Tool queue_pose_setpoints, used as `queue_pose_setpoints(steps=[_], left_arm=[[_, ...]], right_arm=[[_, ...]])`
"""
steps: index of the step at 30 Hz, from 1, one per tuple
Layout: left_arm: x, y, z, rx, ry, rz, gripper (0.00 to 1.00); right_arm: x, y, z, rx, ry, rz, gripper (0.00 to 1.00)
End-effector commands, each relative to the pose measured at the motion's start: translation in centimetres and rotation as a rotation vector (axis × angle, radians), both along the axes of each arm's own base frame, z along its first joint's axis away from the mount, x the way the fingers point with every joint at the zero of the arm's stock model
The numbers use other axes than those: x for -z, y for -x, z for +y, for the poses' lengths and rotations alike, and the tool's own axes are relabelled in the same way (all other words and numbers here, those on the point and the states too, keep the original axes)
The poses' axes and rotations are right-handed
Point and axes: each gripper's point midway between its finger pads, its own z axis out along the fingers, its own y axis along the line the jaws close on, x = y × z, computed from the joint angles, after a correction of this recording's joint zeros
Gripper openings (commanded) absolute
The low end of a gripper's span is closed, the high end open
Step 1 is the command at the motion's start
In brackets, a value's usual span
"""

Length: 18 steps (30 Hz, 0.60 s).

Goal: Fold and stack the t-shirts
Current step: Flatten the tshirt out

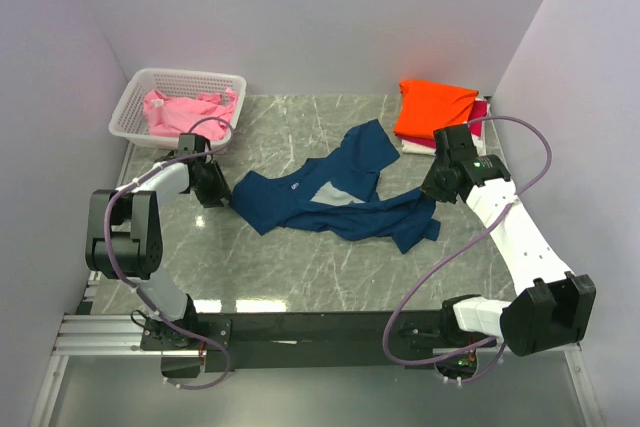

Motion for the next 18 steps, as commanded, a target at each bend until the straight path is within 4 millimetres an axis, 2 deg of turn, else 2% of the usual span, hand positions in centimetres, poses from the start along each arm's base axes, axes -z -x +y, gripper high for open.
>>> queue_pose_setpoints(steps=[1, 6, 11, 18], left_arm=[[-0.9, -2.0, -0.8, 0.039, 0.048, -0.069, 0.40], [0.2, -1.6, -1.0, 0.033, 0.062, -0.041, 0.34], [0.6, -1.3, -1.4, 0.033, 0.081, -0.032, 0.33], [1.3, 0.0, -2.0, 0.032, 0.125, -0.007, 0.12]], right_arm=[[-0.2, -0.8, -0.1, 0.019, -0.008, -0.028, 0.00], [-0.4, -1.3, 0.0, 0.017, -0.012, -0.033, 0.00], [-0.4, -1.6, 0.1, 0.017, -0.012, -0.032, 0.00], [0.0, -1.6, 0.1, 0.014, -0.010, -0.022, 0.00]])
